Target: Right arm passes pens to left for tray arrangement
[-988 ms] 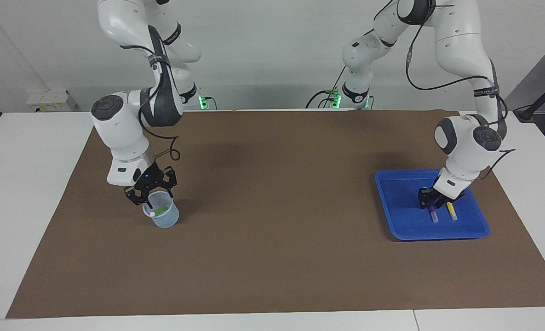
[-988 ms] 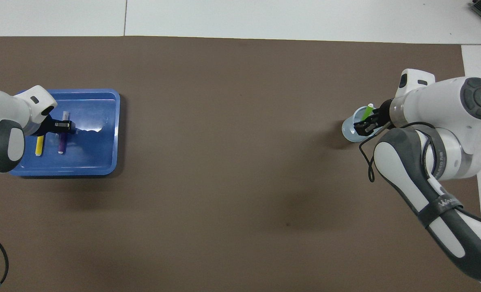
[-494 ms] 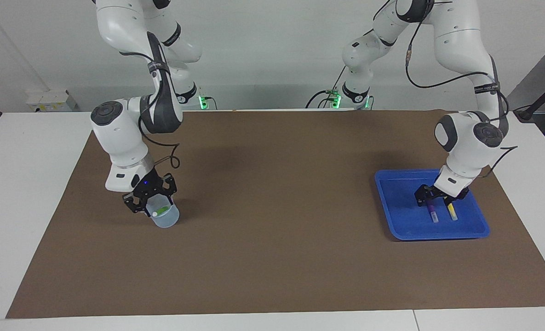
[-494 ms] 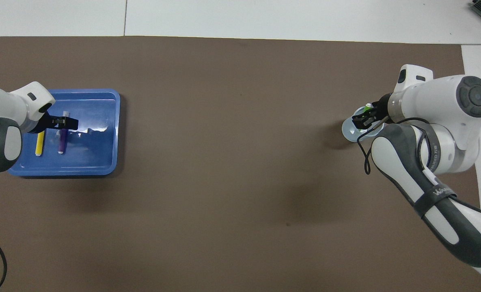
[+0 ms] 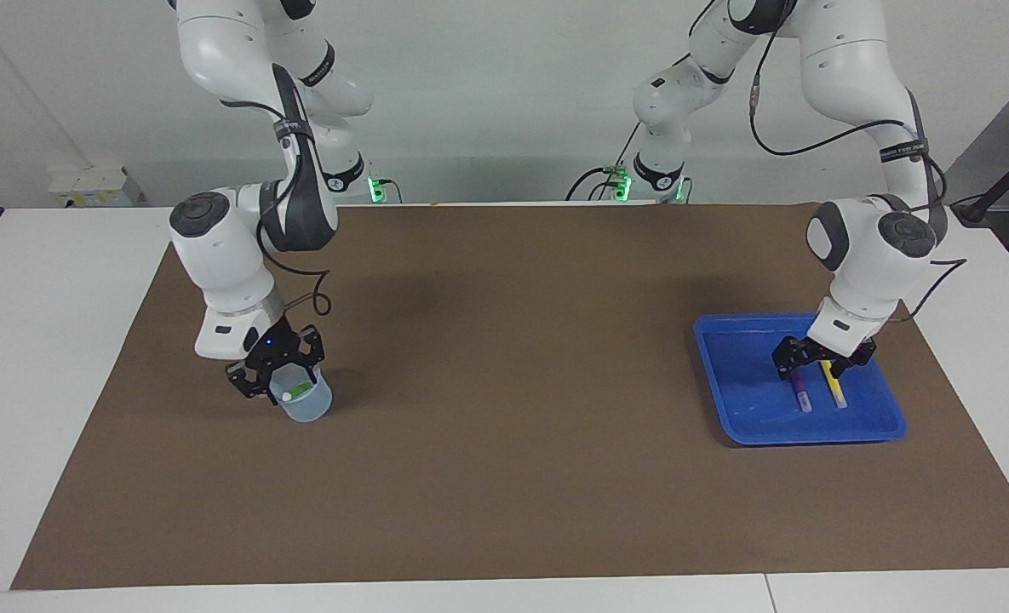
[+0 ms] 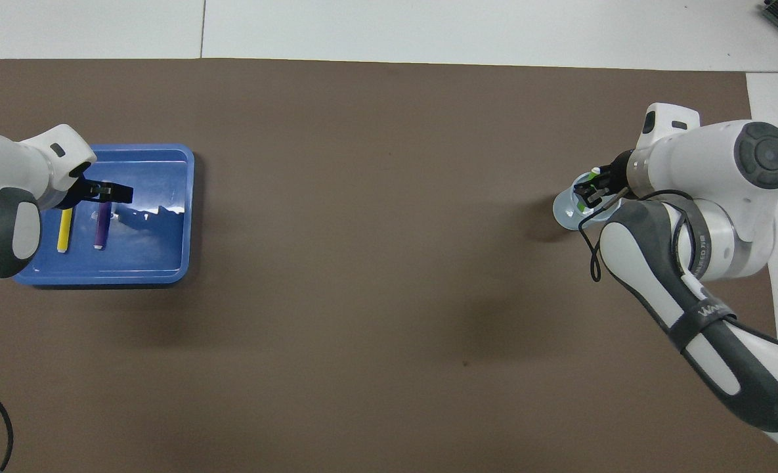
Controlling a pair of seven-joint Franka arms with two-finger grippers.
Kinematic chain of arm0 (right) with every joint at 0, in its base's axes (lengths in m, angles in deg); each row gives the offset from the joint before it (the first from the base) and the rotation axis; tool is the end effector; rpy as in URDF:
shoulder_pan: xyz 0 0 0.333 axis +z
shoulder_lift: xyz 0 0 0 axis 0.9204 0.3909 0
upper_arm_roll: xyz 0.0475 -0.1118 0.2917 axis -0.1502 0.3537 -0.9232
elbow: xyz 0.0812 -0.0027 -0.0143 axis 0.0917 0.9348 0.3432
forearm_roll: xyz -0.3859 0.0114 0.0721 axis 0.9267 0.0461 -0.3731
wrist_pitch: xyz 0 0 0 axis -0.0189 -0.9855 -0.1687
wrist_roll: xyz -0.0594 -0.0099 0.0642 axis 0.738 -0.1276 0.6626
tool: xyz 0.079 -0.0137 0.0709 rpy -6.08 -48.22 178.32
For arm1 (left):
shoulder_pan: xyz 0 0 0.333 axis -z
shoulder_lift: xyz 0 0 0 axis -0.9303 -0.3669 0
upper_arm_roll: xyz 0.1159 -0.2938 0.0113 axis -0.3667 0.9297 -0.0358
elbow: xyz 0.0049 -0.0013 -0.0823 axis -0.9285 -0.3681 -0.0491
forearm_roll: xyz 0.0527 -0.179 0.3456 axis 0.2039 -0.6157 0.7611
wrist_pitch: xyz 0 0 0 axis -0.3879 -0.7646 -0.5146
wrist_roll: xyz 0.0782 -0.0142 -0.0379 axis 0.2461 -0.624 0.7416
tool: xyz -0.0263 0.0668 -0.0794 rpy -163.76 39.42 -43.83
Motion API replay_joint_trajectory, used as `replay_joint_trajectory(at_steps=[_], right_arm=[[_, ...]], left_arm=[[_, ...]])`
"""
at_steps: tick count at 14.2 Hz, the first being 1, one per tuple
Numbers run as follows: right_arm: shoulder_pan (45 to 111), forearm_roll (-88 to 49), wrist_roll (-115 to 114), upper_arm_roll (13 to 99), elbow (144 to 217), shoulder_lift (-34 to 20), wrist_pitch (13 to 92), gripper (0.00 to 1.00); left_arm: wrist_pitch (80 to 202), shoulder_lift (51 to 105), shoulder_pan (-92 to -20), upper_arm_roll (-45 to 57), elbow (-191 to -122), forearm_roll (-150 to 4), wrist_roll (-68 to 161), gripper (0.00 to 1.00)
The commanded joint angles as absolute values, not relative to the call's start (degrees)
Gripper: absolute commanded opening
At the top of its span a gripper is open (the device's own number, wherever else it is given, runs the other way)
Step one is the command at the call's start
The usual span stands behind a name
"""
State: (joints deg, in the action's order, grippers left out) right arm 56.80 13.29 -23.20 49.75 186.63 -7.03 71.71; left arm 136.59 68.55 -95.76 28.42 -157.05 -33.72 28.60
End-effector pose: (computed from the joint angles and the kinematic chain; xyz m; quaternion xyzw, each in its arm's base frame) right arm 0.6324 0.0281 0.3791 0.9496 0.2961 0.1026 0.0075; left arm 0.6296 0.0388 0.3474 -0.9948 0.0750 -0.0634 0.0273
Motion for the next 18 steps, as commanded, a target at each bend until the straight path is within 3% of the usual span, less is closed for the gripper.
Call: replay_joint_trajectory(at_steps=[1, 4, 7, 9, 10, 16, 18], right_arm=[[56.1, 15.0, -22.9, 49.1, 186.1, -6.5, 72.6, 0.43], [56.1, 15.2, -23.0, 49.2, 186.1, -6.5, 72.6, 0.32], [55.8, 16.8, -23.0, 49.1, 185.5, -6.5, 72.6, 0.29], [55.7, 16.8, -23.0, 49.1, 185.5, -6.4, 72.7, 0.31], [55.7, 16.7, -22.7, 49.0, 185.5, -6.3, 73.2, 0.44], [55.7, 16.6, -22.6, 49.0, 185.8, -4.8, 76.5, 0.47], [55.4, 16.6, -22.7, 49.0, 185.7, -4.8, 76.1, 0.43]], left_arm=[[136.8, 69.9, -95.3, 28.0, -157.4, -32.7, 28.3, 1.00], [137.6, 70.1, -94.8, 28.0, -157.5, -32.5, 28.8, 1.00], [138.2, 70.1, -93.8, 28.0, -158.1, -32.7, 30.2, 1.00], [138.2, 70.1, -94.3, 28.0, -158.8, -32.7, 32.1, 1.00], [137.7, 70.1, -94.4, 28.0, -158.5, -32.8, 32.2, 1.00], [133.3, 70.3, -94.5, 28.1, -157.4, -38.5, 38.5, 1.00], [128.6, 72.2, -94.6, 28.0, -155.3, -38.5, 39.1, 1.00]])
